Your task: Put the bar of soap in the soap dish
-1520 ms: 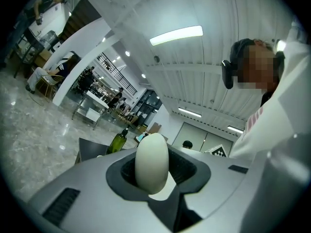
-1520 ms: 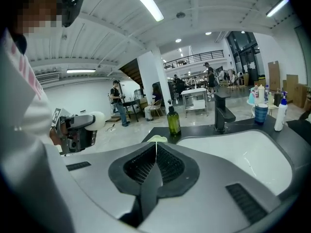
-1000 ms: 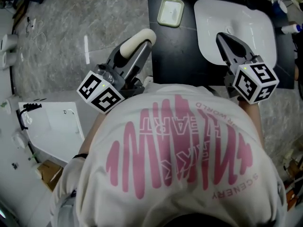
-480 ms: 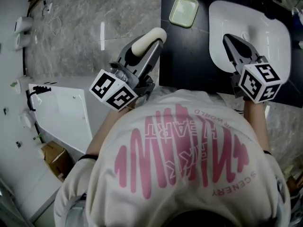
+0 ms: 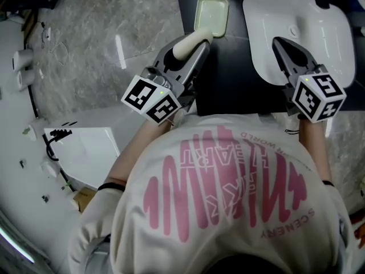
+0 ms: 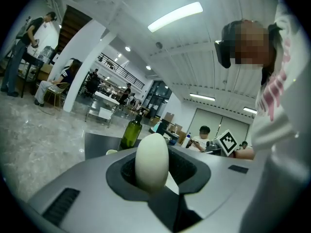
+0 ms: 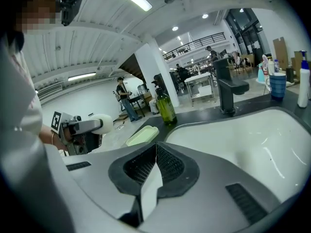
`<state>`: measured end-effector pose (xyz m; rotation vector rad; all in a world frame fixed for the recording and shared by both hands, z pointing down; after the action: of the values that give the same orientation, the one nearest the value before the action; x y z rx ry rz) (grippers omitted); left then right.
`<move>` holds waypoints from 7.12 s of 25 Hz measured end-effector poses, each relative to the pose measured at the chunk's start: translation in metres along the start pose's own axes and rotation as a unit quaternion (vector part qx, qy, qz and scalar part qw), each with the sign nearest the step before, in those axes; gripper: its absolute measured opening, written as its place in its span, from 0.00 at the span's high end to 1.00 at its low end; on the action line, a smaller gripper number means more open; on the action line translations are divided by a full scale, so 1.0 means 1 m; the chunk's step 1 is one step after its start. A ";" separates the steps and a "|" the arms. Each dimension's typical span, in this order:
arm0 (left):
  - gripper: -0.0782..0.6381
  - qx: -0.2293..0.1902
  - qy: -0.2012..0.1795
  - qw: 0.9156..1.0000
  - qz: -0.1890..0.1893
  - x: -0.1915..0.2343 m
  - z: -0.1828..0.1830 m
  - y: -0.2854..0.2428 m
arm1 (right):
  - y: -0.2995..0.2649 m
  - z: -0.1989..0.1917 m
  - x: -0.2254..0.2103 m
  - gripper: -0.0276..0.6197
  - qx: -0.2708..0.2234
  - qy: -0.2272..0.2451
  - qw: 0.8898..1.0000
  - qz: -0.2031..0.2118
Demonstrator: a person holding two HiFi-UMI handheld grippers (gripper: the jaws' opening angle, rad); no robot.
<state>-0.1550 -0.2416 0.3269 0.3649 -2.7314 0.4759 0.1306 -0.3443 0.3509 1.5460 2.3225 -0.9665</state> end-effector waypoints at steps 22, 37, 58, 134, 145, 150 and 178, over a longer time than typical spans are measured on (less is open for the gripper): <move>0.73 0.080 -0.167 0.980 -0.076 0.045 -0.008 -0.102 | -0.010 -0.024 -0.017 0.93 0.000 -0.077 0.995 -0.071; 0.73 0.116 -0.280 0.949 -0.088 0.043 -0.016 -0.121 | -0.018 -0.029 -0.016 0.93 0.007 -0.091 0.994 -0.066; 0.73 0.141 -0.318 0.935 -0.075 0.038 -0.022 -0.126 | -0.020 -0.037 -0.014 0.93 0.017 -0.094 0.994 -0.059; 0.73 0.098 -0.302 0.947 -0.045 0.021 -0.002 -0.095 | 0.002 -0.038 0.028 0.93 0.018 -0.065 0.997 -0.045; 0.73 0.096 -0.301 0.948 -0.043 0.020 -0.004 -0.090 | 0.004 -0.043 0.031 0.93 0.018 -0.063 0.997 -0.044; 0.73 0.094 -0.303 0.947 -0.042 0.019 -0.004 -0.087 | 0.005 -0.043 0.034 0.93 0.018 -0.060 0.997 -0.043; 0.73 0.076 -0.207 0.975 -0.018 -0.013 -0.001 -0.026 | 0.016 -0.014 0.057 0.93 0.025 0.015 0.999 0.021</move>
<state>-0.1351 -0.2622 0.3297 0.6123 -3.0894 0.6662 0.1222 -0.2889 0.3277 1.6319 2.2932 -1.0070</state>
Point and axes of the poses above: the fingertips, and each gripper's own axes: y backward along the fingers, x to its left, z out of its top, the point moved 10 cm from there along y, backward along the fingers, and after that the axes turned 12 degrees about z, right-handed, at the moved point
